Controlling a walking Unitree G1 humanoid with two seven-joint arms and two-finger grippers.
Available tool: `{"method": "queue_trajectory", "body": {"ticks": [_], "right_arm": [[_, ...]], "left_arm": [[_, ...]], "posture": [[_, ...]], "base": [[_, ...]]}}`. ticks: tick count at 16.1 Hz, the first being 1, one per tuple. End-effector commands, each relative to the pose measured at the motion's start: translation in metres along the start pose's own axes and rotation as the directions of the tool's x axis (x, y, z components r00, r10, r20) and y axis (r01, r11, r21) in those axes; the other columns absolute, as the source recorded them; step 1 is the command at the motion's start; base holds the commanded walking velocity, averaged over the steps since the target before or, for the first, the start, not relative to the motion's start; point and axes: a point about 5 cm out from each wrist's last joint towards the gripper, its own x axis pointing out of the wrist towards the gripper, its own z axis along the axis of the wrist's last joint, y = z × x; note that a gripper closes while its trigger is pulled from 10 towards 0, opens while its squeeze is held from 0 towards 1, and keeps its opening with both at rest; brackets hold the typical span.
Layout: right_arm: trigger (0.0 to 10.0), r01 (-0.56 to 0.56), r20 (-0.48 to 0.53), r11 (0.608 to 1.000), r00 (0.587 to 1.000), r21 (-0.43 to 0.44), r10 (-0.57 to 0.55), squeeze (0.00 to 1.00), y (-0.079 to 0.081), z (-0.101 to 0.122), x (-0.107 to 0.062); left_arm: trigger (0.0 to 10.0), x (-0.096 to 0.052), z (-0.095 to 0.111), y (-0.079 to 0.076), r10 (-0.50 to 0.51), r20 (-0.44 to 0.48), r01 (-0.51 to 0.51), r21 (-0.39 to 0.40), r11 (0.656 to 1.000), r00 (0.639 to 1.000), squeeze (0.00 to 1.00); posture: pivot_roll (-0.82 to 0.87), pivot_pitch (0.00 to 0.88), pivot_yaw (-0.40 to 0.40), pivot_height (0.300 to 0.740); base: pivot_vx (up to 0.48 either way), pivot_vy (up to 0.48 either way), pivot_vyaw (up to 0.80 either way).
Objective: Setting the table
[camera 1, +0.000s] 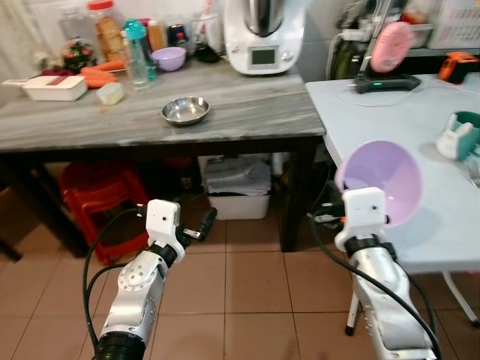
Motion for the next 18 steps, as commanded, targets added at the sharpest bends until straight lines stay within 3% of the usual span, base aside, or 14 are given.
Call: {"method": "queue_trajectory", "body": {"ticks": [1,7,13,16,18], "right_arm": [[10.0,-0.017,0.049,1.000,0.999,0.019,0.017,0.00,0.007,0.011,0.000],[10.0,-0.011,0.051,1.000,0.999,0.008,0.011,0.00,0.002,0.009,-0.009],[10.0,-0.025,0.051,0.999,0.998,0.024,0.024,0.00,0.008,0.008,-0.009],[10.0,-0.027,0.056,0.999,0.998,0.032,0.025,0.00,0.009,0.009,-0.008],[10.0,-0.032,0.061,0.999,0.998,0.030,0.030,0.00,0.010,0.009,-0.009]], "left_arm": [[10.0,-0.005,0.002,0.019,0.077,0.001,-0.077,0.042,0.996,0.997,0.00],[10.0,-0.005,0.000,0.024,0.142,0.004,-0.142,0.082,0.986,0.990,0.00],[10.0,-0.006,-0.002,0.025,0.169,0.004,-0.169,0.088,0.982,0.986,0.00],[10.0,-0.007,-0.002,0.028,0.193,0.008,-0.193,0.109,0.975,0.981,0.00],[10.0,-0.006,-0.001,0.023,0.135,0.014,-0.136,0.108,0.985,0.991,0.00]], "posture": [[-0.10,0.000,0.057,0.740],[-0.10,0.000,0.061,0.740],[-0.09,0.000,0.058,0.740],[-0.08,0.000,0.062,0.740],[-0.09,0.000,0.067,0.740]], "base": [[0.000,0.412,0.00],[0.000,0.411,0.00],[0.000,0.406,0.00],[0.000,0.101,0.00],[0.000,0.000,0.24]]}}
